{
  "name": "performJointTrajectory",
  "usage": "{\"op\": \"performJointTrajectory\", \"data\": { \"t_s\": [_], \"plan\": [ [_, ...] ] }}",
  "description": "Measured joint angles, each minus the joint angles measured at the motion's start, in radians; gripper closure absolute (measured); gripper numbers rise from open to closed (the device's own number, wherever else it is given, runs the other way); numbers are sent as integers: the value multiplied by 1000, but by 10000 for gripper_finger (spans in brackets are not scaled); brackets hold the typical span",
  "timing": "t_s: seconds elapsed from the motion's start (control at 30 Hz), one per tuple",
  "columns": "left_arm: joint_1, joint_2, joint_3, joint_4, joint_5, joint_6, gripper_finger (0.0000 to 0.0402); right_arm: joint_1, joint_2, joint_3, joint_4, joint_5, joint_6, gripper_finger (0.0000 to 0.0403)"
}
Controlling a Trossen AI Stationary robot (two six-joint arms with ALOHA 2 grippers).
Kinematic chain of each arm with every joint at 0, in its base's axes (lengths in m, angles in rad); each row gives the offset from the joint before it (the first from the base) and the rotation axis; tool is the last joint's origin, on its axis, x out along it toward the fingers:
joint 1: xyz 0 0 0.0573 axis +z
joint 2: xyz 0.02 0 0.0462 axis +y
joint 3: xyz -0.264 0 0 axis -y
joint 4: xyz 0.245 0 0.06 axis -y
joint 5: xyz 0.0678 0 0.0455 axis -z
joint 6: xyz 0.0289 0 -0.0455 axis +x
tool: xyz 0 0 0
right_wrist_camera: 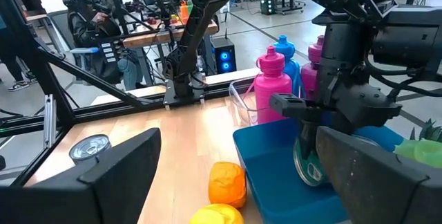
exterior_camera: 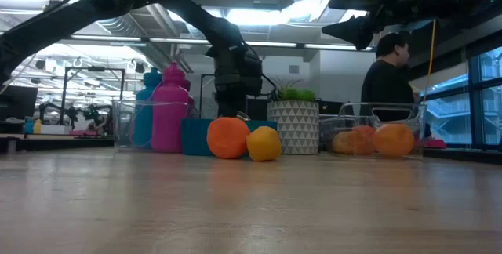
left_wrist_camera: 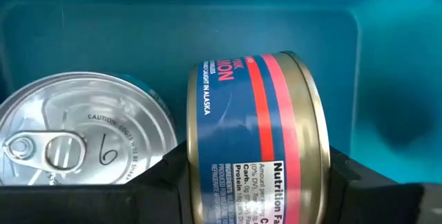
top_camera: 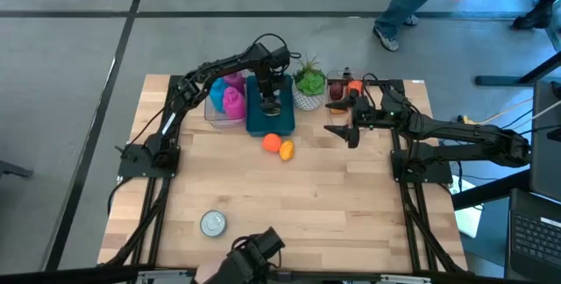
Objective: Pick & Place Food Item
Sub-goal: Put the blue pink tuna can into the blue bin
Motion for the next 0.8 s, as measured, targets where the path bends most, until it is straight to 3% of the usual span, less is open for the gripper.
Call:
{"op": "performJointTrajectory", "data": {
  "t_s": [0.23, 0.43, 0.67, 0.8],
  "plan": [
    [0, 0, 0, 12, -13, -5, 224, 0, 0, 0, 0, 2, 1, 21],
    [-4, -2, 0, 44, -106, -15, 178, 0, 0, 0, 0, 2, 3, 21],
    [-13, -2, 0, 73, -248, -32, 163, 0, 1, 0, 0, 2, 3, 21],
    [-19, -3, 0, 80, -270, -34, 153, 0, 1, 0, -1, 2, 3, 21]
  ]
}}
